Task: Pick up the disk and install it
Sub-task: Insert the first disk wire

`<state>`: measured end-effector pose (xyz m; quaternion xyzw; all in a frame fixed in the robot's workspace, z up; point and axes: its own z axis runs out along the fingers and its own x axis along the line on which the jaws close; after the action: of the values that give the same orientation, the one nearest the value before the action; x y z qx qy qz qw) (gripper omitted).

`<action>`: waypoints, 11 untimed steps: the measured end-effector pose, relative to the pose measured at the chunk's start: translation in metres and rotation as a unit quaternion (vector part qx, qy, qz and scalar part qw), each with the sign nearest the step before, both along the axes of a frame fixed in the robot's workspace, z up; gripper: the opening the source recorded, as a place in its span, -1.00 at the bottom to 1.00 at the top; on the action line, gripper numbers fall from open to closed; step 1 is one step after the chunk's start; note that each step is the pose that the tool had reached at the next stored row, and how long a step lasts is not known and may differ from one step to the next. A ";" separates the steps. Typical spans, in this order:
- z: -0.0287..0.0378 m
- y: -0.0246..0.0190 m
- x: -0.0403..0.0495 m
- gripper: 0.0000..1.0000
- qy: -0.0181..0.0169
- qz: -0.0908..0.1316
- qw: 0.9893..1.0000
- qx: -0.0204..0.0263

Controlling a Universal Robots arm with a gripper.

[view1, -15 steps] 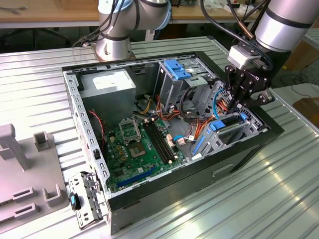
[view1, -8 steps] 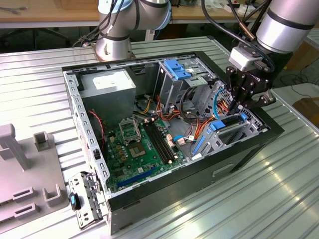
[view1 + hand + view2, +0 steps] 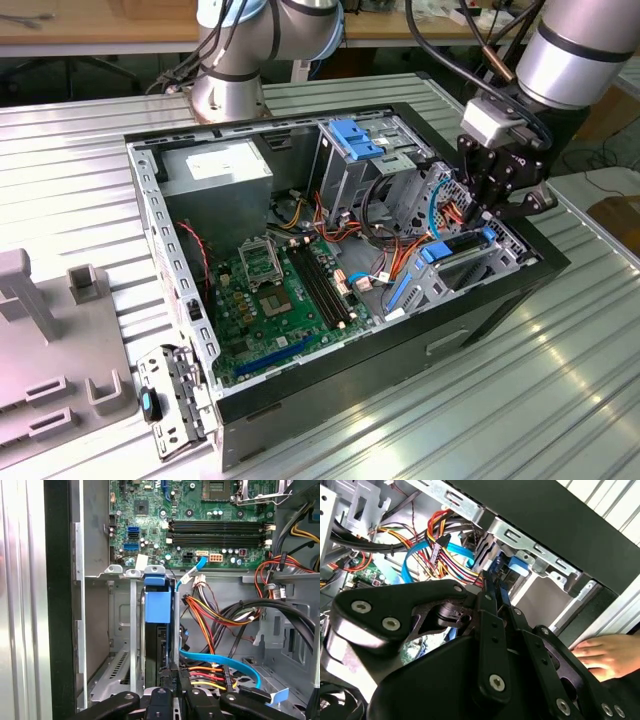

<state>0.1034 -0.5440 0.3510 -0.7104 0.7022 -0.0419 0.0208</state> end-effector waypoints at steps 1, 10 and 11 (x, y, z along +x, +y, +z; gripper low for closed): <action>0.0000 -0.0020 0.0000 -0.66 0.000 0.000 1.000 0.000; -0.0015 -0.0047 -0.0011 -0.66 -0.002 -0.005 1.000 0.000; -0.0017 -0.0049 -0.0011 -0.66 -0.002 -0.005 1.000 0.000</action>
<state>0.1023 -0.5489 0.3492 -0.7069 0.7057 -0.0433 0.0217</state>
